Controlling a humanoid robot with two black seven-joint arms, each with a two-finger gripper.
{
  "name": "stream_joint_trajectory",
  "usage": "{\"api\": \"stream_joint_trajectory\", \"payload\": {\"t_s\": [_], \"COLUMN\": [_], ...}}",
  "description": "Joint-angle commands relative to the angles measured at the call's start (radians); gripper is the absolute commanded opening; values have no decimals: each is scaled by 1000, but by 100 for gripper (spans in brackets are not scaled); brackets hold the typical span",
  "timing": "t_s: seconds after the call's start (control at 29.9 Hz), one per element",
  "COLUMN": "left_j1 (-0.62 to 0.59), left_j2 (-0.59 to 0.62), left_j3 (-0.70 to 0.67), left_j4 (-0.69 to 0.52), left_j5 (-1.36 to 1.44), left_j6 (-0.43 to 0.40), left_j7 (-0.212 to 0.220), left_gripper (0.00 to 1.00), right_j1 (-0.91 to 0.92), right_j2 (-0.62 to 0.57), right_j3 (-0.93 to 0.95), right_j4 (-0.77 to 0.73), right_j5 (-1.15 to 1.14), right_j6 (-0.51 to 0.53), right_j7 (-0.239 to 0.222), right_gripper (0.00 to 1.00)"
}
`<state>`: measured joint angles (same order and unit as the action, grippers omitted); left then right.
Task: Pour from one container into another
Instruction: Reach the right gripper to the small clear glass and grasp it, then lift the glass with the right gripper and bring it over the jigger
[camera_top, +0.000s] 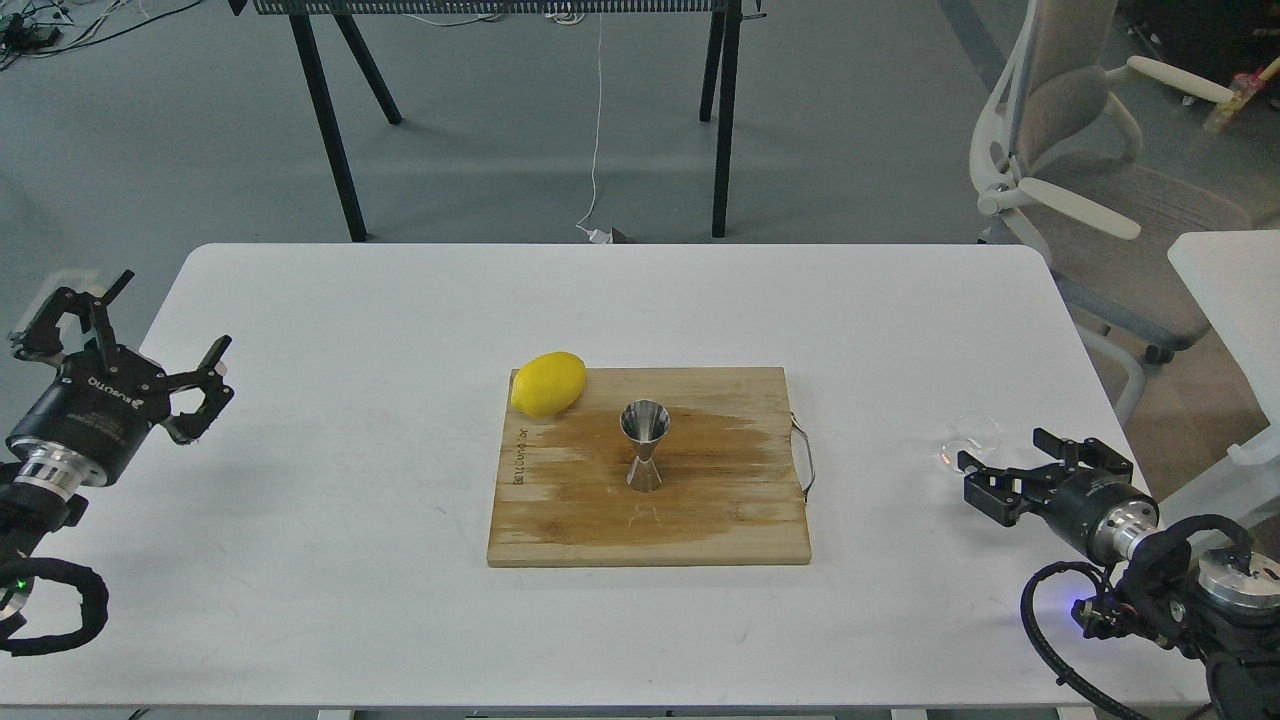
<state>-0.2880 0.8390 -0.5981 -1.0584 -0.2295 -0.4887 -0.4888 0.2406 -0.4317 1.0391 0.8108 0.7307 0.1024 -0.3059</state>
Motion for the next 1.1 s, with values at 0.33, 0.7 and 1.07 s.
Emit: {"api": "stream_joint_trajectory", "payload": {"t_s": [0.33,0.7,1.07], "left_j1": [3,9,16], "left_j2": [-1,-1,-1], "left_j3": [0,0,0], "left_j4": [9,20,23], "left_j5": [-1,-1,-1], "left_j6": [0,0,0], "left_j7": [0,0,0], "left_gripper": [99,99,99], "right_j1": [46,46,40], "right_j2": [53,64,64], "right_j3": [-22,-22,-22], "right_j4": [-58,-70,-62], "right_j5": [-40,-44,-67], "right_j6": [-9,5,10], "right_j7": [4,4,4], "right_gripper": [91,53,28]}}
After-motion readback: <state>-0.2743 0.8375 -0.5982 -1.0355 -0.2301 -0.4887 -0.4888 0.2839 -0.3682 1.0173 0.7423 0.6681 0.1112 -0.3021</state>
